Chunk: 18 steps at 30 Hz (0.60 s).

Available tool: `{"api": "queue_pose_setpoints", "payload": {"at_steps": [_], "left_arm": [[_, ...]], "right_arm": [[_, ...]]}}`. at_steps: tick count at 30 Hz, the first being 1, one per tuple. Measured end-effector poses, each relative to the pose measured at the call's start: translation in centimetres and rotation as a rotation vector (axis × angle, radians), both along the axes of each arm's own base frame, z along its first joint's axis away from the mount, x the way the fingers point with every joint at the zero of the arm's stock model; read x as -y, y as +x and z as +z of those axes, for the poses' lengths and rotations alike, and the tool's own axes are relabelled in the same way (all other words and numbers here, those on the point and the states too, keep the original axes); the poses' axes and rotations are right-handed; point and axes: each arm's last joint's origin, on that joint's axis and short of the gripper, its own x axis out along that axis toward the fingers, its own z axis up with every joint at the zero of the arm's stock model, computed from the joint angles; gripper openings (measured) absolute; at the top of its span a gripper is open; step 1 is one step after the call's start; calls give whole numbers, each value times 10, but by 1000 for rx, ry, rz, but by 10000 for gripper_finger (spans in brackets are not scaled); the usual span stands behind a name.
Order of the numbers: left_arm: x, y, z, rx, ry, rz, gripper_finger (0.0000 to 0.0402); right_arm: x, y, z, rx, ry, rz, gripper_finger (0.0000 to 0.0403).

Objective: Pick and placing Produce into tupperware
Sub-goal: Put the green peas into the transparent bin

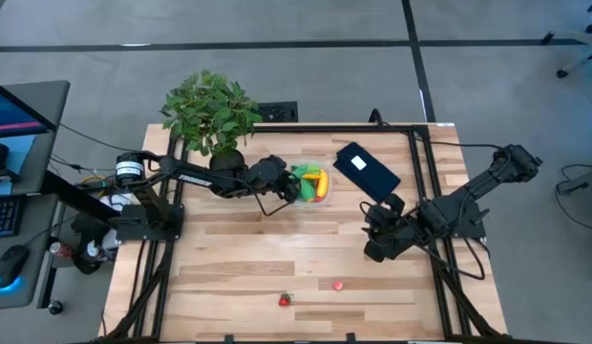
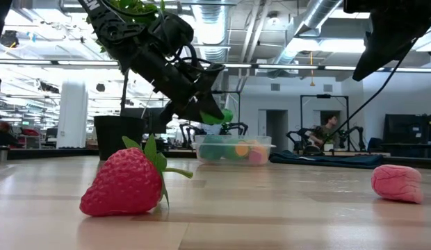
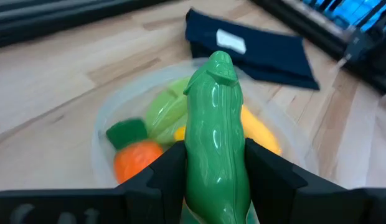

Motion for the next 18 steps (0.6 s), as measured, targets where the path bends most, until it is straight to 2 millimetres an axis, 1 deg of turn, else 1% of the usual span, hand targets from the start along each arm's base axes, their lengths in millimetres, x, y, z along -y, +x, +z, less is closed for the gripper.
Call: {"api": "queue_pose_setpoints", "payload": {"at_steps": [3, 6, 9, 18], "left_arm": [[1, 1, -5, -13, -2, 0, 135], [0, 2, -4, 6, -6, 2, 135], [1, 3, -9, -14, -15, -6, 135], [0, 3, -7, 5, -4, -2, 135]], "right_arm": [[0, 0, 0, -1, -1, 2, 108], [0, 0, 0, -1, -1, 2, 108], [0, 0, 0, -2, -2, 2, 108], [0, 0, 0, -6, -7, 9, 108]]}}
